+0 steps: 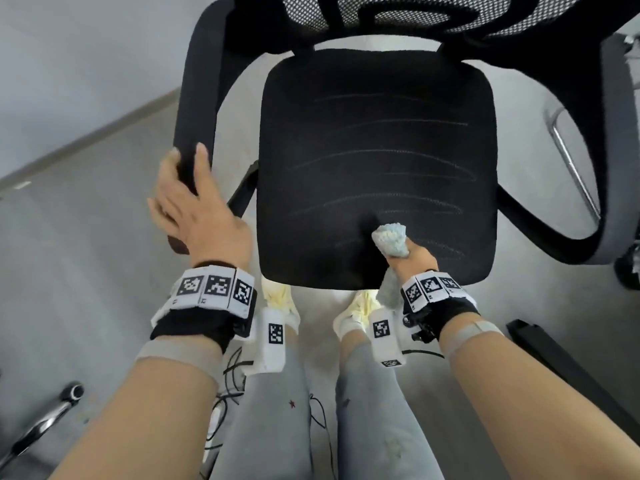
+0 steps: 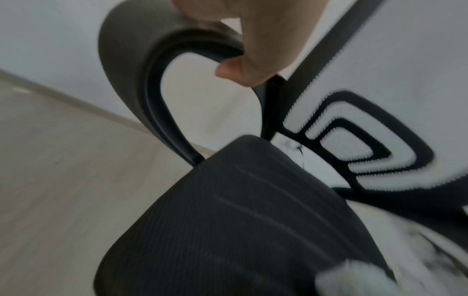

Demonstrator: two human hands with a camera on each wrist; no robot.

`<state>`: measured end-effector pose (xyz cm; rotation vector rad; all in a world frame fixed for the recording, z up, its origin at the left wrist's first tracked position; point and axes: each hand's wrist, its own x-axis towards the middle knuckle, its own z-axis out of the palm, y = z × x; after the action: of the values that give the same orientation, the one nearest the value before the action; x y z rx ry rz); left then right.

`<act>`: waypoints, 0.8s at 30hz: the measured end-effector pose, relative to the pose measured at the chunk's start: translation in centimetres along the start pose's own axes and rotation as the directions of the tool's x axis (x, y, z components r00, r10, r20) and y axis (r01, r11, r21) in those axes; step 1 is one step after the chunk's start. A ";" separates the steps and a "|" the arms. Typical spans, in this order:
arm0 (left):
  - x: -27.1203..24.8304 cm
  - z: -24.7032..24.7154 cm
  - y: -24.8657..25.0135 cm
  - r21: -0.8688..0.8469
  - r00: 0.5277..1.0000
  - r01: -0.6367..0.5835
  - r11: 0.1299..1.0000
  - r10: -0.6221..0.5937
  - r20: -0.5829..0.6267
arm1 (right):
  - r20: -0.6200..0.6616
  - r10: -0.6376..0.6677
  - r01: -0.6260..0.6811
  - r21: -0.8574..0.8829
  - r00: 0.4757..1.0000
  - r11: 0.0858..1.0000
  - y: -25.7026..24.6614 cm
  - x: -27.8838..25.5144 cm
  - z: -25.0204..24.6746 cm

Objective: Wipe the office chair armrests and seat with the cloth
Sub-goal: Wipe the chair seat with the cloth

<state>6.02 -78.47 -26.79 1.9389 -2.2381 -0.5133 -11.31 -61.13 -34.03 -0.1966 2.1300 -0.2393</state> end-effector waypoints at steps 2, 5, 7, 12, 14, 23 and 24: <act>-1.1 1.7 0.1 0.026 0.977 -0.187 0.982 0.183 0.111 | -0.082 -0.078 0.087 0.104 0.994 0.991 -0.4 0.5 -0.1; -1.7 5.5 -1.1 -0.101 0.894 -0.160 0.982 0.187 0.408 | -0.238 -0.210 0.239 0.101 0.948 0.966 -1.8 2.0 -0.9; -1.4 7.7 -2.1 -0.102 0.815 -0.043 0.994 0.094 0.571 | -0.340 -0.261 0.290 0.035 0.903 0.956 -2.6 3.5 -1.5; 0.4 11.1 -5.4 -0.076 0.767 0.125 0.989 -0.047 0.640 | -0.396 -0.270 0.272 -0.053 0.878 0.961 -4.7 6.3 0.6; 0.5 11.4 -5.9 -0.077 0.788 0.115 0.990 -0.044 0.614 | -0.285 -0.338 0.309 -0.141 0.897 0.940 -6.1 6.2 3.9; 2.1 11.6 -5.3 0.018 0.631 0.046 0.999 -0.043 0.775 | -0.205 -0.338 0.318 -0.125 0.919 0.940 -6.4 8.6 0.8; 2.3 11.5 -5.0 0.034 0.624 0.042 0.999 -0.053 0.779 | -0.273 -0.261 0.230 -0.140 0.926 0.963 -6.5 8.7 -0.8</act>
<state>6.65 -79.41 -39.54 2.0137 -2.6133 -1.6424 -16.30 -69.38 -39.05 -0.5217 2.4112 -0.3181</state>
